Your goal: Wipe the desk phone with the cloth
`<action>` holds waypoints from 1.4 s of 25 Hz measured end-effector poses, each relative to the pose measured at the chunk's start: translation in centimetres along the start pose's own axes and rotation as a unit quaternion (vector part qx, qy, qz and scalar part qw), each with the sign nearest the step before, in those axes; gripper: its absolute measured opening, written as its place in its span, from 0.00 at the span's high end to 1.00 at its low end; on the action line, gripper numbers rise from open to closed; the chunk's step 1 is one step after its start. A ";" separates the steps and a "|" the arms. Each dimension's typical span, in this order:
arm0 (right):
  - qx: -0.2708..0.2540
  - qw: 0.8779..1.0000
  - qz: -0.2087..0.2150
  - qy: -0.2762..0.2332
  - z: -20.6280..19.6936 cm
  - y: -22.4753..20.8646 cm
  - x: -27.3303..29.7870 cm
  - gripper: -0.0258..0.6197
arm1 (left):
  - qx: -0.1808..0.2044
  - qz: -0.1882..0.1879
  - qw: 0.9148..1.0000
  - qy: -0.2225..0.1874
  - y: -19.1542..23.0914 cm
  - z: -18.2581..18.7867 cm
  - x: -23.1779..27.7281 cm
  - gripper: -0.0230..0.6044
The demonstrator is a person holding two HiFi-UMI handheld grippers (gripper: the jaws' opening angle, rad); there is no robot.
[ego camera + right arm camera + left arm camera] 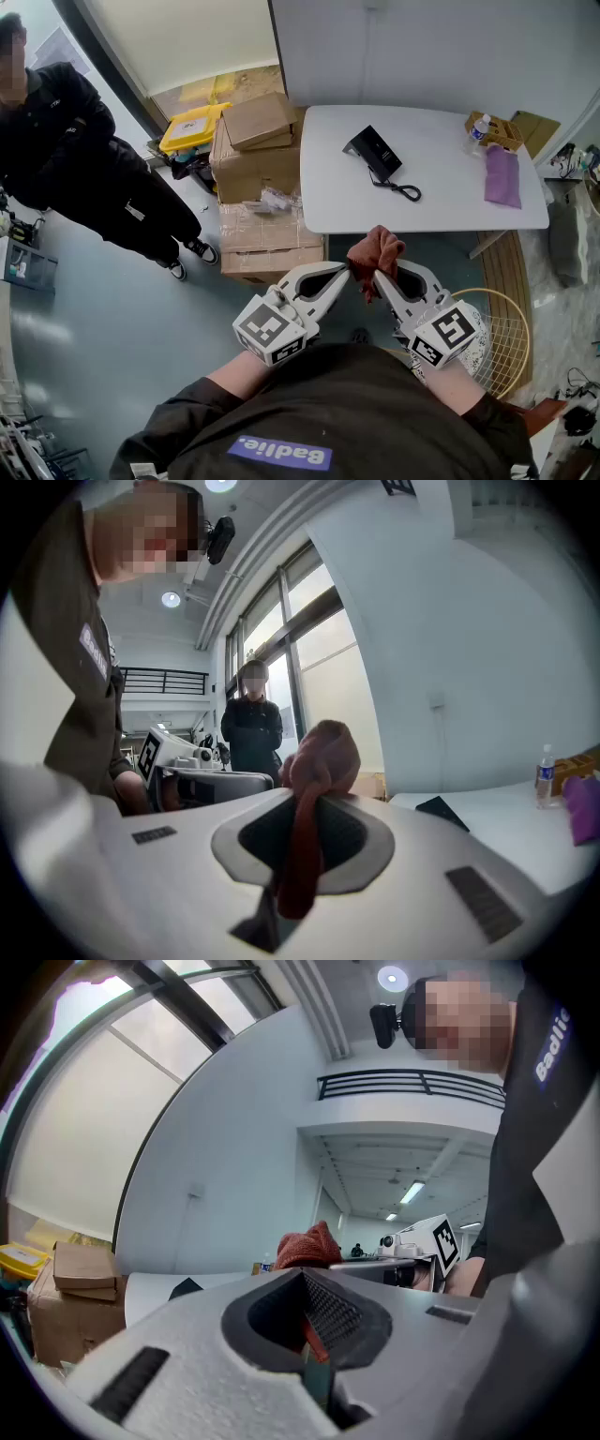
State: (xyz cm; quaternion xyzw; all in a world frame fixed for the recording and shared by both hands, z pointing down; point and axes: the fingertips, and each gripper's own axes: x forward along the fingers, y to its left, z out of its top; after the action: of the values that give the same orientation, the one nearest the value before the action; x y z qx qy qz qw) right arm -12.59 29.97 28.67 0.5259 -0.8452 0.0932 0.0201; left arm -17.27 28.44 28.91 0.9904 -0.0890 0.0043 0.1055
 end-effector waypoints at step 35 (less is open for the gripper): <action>0.028 0.998 0.063 -0.001 -0.5 -4.3 -1.5 0.88 | -0.005 0.058 0.998 0.006 -0.6 -0.4 4.3 0.94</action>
State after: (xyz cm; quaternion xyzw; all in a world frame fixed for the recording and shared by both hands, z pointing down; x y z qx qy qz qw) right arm -8.09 29.51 29.59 0.4717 -0.8739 0.1173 -0.0018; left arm -12.88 28.32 29.25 0.9830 -0.1458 0.0162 0.1104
